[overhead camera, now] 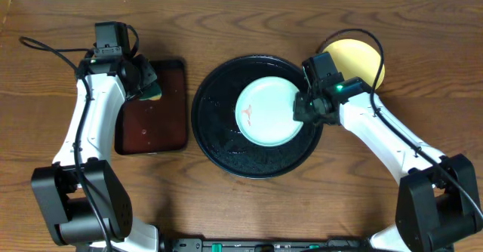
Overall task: Clean dirty plates on tray and stack at the side
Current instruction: 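Grasp the remaining pale green plate rim with the right gripper, then bring the sponge in the left gripper onto the pale green plate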
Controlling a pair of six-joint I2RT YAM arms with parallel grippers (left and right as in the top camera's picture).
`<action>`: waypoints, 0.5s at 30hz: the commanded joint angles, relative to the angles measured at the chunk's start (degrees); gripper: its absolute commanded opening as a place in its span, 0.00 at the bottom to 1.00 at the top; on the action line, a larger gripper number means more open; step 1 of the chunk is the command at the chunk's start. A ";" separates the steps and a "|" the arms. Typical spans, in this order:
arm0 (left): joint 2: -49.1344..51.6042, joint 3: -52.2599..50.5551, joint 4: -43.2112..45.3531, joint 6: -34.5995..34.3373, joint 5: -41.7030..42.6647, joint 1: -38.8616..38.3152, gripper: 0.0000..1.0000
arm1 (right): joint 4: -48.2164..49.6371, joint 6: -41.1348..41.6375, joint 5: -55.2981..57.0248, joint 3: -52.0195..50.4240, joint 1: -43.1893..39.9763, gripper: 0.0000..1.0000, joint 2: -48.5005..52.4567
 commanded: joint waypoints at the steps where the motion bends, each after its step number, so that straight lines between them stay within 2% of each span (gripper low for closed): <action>1: 0.57 0.02 0.15 1.46 0.66 0.17 0.08 | 3.32 -5.49 -1.09 0.98 0.24 0.01 2.03; 6: 0.57 0.04 1.44 7.72 10.10 0.17 0.07 | 8.85 -5.77 -3.67 0.98 0.11 0.01 7.15; 10: 0.57 0.04 1.64 7.67 14.71 0.04 0.07 | 13.79 -6.97 -11.39 0.98 -0.33 0.01 11.74; 15: 0.57 0.02 0.17 7.69 17.70 -1.73 0.07 | 16.04 -6.95 -10.91 0.98 -0.44 0.01 15.72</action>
